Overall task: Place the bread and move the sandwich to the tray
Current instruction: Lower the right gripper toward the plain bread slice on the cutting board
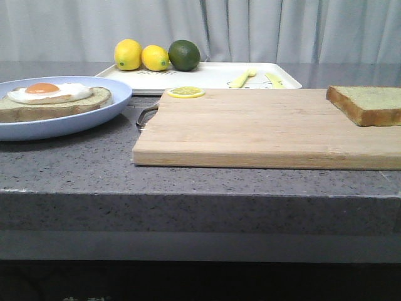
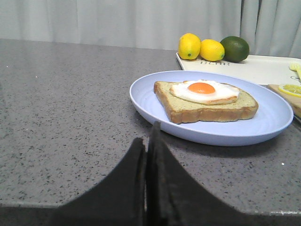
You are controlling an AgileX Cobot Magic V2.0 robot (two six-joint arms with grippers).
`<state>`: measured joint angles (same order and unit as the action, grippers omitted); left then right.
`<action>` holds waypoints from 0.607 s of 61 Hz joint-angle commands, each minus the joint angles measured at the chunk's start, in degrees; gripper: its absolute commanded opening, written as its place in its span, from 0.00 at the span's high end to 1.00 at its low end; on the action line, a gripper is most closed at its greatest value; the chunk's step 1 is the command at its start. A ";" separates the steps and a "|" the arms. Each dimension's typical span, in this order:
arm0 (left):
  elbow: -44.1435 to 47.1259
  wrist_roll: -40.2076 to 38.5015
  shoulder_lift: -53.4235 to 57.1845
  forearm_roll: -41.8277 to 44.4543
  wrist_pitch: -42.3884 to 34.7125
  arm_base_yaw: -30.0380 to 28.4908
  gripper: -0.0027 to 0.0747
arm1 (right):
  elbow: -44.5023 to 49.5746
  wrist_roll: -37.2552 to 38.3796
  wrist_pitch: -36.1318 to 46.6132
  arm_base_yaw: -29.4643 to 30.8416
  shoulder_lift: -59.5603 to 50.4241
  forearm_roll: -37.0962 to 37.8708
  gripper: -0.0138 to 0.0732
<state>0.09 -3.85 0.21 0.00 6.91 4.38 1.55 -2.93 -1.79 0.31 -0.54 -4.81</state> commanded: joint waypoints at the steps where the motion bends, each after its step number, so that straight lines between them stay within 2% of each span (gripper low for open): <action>1: 0.33 -0.41 1.15 0.00 -4.52 0.49 0.99 | -0.16 -0.30 5.08 0.15 -1.28 0.73 0.92; 32: 0.33 -0.41 1.15 0.00 -4.52 0.49 0.99 | -0.16 -0.30 5.02 0.15 -1.28 0.73 0.92; 37: 0.33 -0.41 1.15 0.00 -6.41 0.49 0.99 | -0.21 -0.30 5.09 0.15 -1.28 0.73 0.92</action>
<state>0.09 -3.85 0.21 0.00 6.91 4.38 1.55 -2.93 -1.79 0.31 -0.54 -4.72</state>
